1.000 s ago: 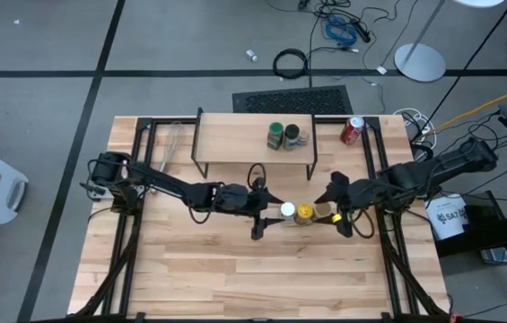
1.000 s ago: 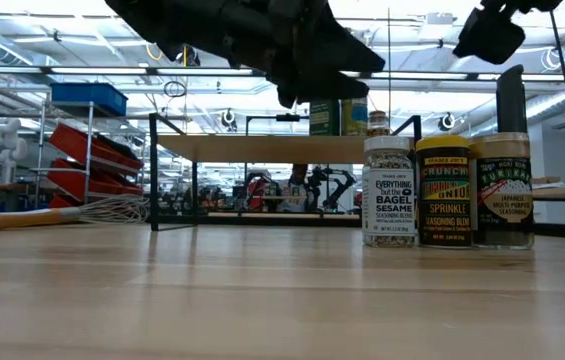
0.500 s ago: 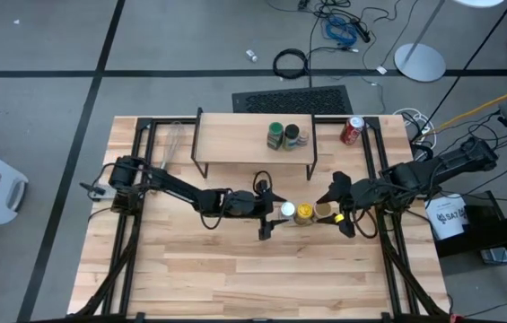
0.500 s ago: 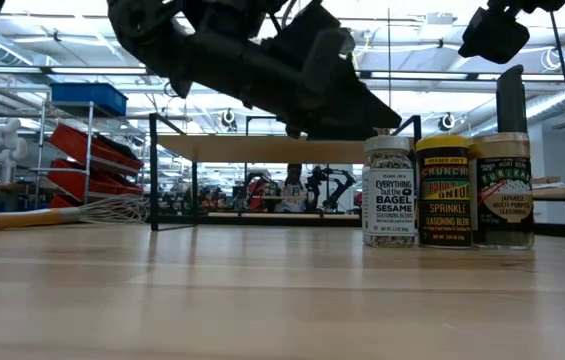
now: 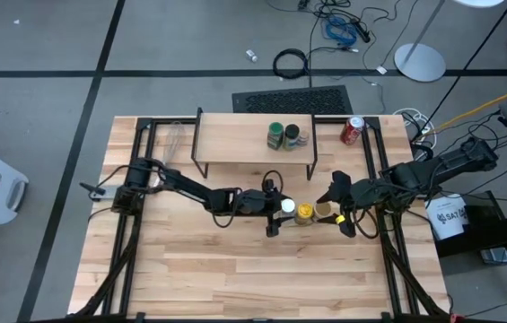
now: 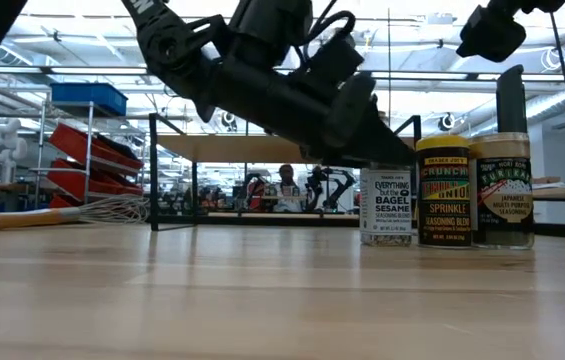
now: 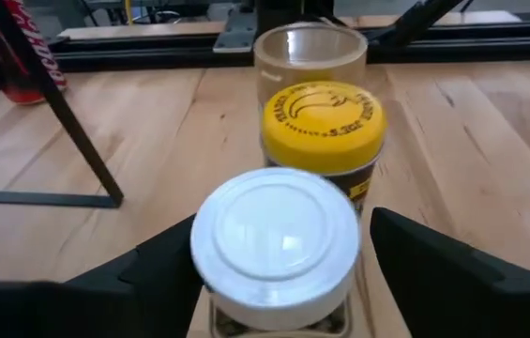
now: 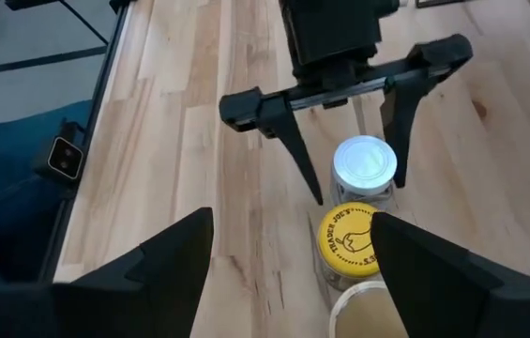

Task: Shelf spices
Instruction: Put the white seasoning bottle on the shelf

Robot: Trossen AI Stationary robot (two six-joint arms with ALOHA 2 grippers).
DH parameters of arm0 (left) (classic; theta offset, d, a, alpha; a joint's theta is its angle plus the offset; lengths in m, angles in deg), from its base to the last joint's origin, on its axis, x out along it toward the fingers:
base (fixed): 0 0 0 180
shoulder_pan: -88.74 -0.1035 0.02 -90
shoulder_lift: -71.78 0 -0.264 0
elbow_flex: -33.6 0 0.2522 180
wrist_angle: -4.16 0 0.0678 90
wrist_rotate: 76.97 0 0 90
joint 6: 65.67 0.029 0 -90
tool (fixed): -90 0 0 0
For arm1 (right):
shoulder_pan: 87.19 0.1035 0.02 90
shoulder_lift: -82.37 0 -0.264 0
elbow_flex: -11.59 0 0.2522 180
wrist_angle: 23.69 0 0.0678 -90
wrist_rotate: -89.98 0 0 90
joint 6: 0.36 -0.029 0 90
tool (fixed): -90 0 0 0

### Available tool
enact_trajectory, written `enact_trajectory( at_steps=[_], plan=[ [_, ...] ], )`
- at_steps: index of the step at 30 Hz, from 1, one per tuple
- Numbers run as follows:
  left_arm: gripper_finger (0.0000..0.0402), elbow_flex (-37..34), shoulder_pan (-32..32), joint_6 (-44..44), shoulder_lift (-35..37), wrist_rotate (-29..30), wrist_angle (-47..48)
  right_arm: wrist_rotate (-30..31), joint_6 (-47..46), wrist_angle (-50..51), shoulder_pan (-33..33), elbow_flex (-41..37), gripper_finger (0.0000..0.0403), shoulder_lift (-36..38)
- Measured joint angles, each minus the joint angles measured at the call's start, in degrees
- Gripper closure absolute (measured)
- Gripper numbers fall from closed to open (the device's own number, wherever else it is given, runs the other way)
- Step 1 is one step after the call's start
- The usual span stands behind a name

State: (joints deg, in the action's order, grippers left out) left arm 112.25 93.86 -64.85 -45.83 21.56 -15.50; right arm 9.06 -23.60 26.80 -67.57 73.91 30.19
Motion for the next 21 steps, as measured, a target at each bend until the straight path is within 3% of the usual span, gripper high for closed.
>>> enact_trajectory(
  at_steps=[9, 15, 21],
  plan=[
    [0.0202, 0.19, 0.06, -0.50, 0.08, 1.07, 1.29, 0.12, 2.49, -0.02, 0.00, 0.00, 0.0127, 0.00],
    [0.0202, 0.58, 0.26, -3.30, 2.99, 1.84, 6.14, 0.26, 3.94, 0.10, 0.00, 0.02, 0.0127, 0.00],
    [0.0187, 0.56, 1.17, -3.37, 11.05, 4.02, 17.81, 0.38, 5.65, 0.80, 0.00, 0.02, 0.0127, -0.04]
  ],
)
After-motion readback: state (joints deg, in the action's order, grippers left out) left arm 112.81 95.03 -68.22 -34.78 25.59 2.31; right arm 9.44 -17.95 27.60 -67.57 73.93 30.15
